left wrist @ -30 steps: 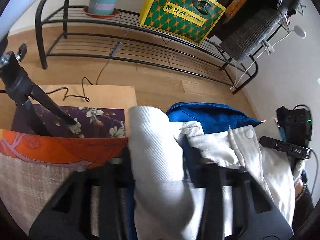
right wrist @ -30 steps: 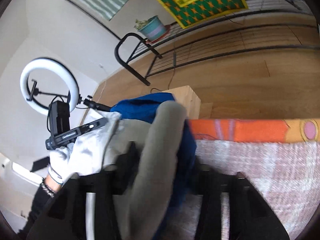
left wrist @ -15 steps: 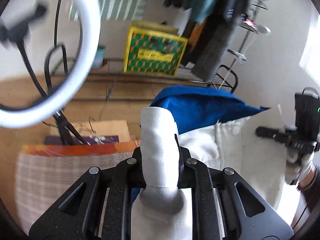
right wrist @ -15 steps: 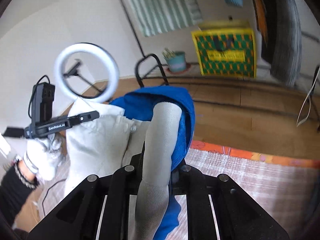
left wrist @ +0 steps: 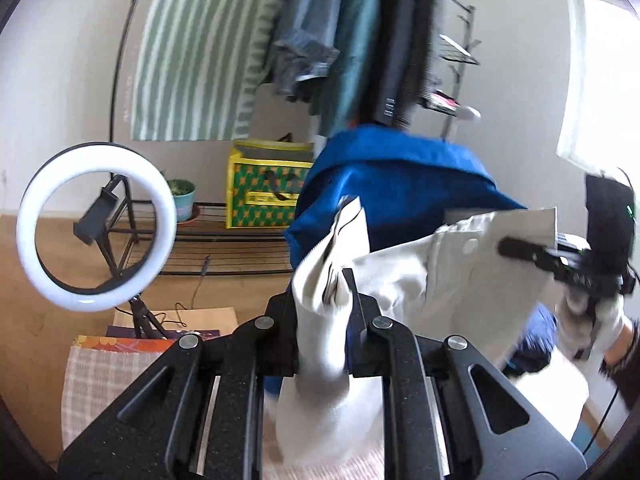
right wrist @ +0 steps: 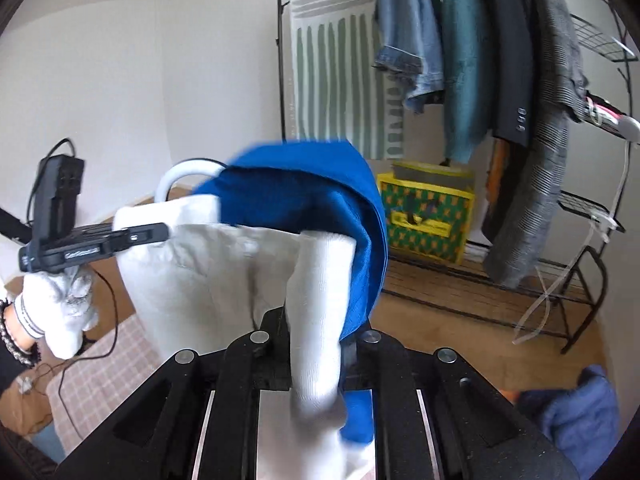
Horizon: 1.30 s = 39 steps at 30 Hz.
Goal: Fold large clothes
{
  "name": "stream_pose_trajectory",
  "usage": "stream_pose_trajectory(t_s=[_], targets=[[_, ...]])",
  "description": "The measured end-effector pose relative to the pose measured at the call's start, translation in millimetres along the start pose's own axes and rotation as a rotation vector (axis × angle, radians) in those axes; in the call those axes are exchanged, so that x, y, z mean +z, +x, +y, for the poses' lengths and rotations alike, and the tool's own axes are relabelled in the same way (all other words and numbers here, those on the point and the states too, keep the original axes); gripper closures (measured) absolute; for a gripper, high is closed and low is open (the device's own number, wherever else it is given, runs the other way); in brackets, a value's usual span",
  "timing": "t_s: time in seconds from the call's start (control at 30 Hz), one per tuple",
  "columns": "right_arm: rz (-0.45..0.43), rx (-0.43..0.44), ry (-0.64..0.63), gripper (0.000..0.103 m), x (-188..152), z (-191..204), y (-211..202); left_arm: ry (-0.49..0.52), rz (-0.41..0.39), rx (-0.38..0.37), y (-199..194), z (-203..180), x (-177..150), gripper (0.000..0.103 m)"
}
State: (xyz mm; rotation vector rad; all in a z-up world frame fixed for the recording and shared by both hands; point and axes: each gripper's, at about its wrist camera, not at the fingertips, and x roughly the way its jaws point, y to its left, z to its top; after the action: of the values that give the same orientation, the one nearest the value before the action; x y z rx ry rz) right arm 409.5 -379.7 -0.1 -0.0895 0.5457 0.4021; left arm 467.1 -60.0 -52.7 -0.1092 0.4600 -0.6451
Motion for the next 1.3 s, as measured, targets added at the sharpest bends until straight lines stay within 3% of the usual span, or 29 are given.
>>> stream_pose_trajectory(t_s=[0.17, 0.3, 0.4, 0.5, 0.6, 0.73, 0.83, 0.93, 1.0, 1.03, 1.07, 1.1, 1.2, 1.27, 1.3], targets=[[0.031, -0.055, -0.085, 0.091, -80.7, 22.1, -48.3, 0.047, 0.020, -0.044, -38.0, -48.2, -68.4, 0.090], [0.039, -0.002, -0.061, 0.091, -150.0, 44.3, -99.1, 0.125, 0.075, -0.049, -90.2, -85.9, -126.1, 0.089], [0.072, 0.025, -0.087, 0.091, -197.7, 70.9, -133.4, 0.188, 0.174, -0.041, -122.7, -108.2, -172.1, 0.089], [0.164, 0.033, -0.150, 0.089, -230.2, 101.3, -146.8, 0.282, 0.316, 0.008, -148.5, -127.3, -225.6, 0.088], [0.285, 0.045, -0.170, 0.087, -259.2, 126.6, -162.9, 0.281, 0.484, 0.026, -170.4, -133.3, -274.8, 0.085], [0.340, 0.070, -0.229, 0.087, -290.3, 154.8, -206.3, 0.266, 0.576, 0.008, -215.7, -144.1, -316.3, 0.085], [0.368, 0.127, -0.128, 0.086, -299.2, 153.4, -231.3, 0.205, 0.591, 0.009, -239.1, -144.9, -325.5, 0.084], [0.368, 0.143, -0.014, 0.080, -299.4, 143.2, -240.8, 0.115, 0.545, 0.020, -250.0, -140.6, -318.1, 0.082], [0.346, 0.132, 0.069, 0.056, -297.6, 137.0, -246.8, 0.011, 0.522, -0.006, -248.8, -129.7, -308.8, 0.074], [0.333, 0.119, 0.119, 0.051, -296.4, 131.1, -249.0, -0.035, 0.497, -0.011, -246.3, -125.0, -300.6, 0.064], [0.316, 0.117, 0.159, 0.043, -291.0, 121.9, -246.7, -0.063, 0.467, -0.010, -242.1, -120.5, -291.7, 0.052], [0.303, 0.117, 0.188, 0.035, -288.4, 117.9, -247.0, -0.096, 0.443, -0.016, -235.4, -113.8, -281.5, 0.049], [0.286, 0.104, 0.279, 0.028, -272.3, 89.6, -232.1, -0.222, 0.441, -0.086, -204.3, -87.1, -256.0, 0.047], [0.304, 0.108, 0.344, 0.026, -264.8, 66.7, -214.4, -0.352, 0.466, -0.162, -175.4, -62.7, -243.5, 0.039], [0.311, 0.123, 0.395, 0.026, -261.2, 51.4, -203.6, -0.417, 0.457, -0.155, -160.4, -48.6, -238.2, 0.039]])
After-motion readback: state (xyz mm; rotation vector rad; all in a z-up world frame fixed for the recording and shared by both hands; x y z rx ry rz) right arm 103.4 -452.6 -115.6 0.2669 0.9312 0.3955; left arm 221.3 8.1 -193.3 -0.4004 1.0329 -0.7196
